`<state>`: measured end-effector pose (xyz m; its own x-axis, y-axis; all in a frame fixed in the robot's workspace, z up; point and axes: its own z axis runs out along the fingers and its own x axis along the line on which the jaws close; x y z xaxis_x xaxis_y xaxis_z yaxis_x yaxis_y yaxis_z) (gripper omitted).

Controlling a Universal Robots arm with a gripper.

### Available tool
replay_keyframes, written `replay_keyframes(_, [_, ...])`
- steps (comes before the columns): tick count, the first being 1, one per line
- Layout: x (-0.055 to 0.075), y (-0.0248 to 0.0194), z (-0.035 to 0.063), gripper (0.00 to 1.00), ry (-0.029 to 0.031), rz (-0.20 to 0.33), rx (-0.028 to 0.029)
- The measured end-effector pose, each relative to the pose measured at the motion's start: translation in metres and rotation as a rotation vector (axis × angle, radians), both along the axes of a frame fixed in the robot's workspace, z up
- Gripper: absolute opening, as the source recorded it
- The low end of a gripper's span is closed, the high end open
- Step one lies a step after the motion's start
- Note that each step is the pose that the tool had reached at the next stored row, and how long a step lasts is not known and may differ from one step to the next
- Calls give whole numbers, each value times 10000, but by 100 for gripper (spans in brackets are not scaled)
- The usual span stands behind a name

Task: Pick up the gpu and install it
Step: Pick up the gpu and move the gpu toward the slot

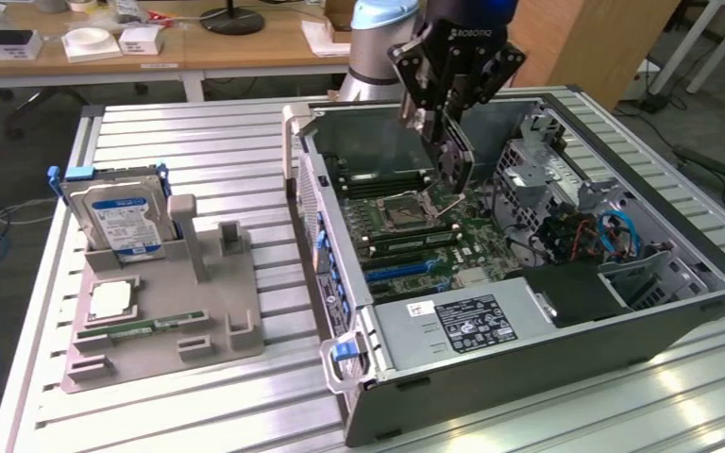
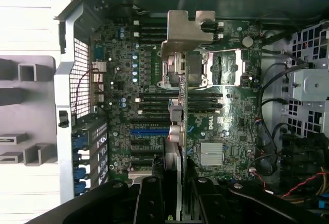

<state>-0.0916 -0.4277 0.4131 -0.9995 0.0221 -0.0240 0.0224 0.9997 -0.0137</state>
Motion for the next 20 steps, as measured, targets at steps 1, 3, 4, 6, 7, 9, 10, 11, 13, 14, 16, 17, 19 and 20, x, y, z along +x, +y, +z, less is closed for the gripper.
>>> replay_keyframes(1, [10,0,0,26,0,1,-1])
replay_keyframes(3, [28,0,0,26,0,0,-1])
replay_keyframes(4, [38,0,0,26,0,1,0])
replay_keyframes(6, [57,0,1,26,1,1,-1])
replay_keyframes(7, [67,0,0,26,1,0,-1])
replay_keyframes(9, [86,0,0,26,1,0,-1])
replay_keyframes(10, [96,0,0,26,0,0,-1])
replay_keyframes(11, [104,0,0,26,0,0,0])
replay_keyframes(13, [123,0,0,26,0,0,-1])
replay_keyframes(14, [131,0,0,26,0,0,-1])
replay_keyframes(16, [147,0,0,26,0,0,-1])
replay_keyframes(17, [152,0,0,26,0,0,0])
replay_keyframes(19, [154,0,0,26,0,0,0])
replay_keyframes(20, [154,0,0,26,0,0,-1])
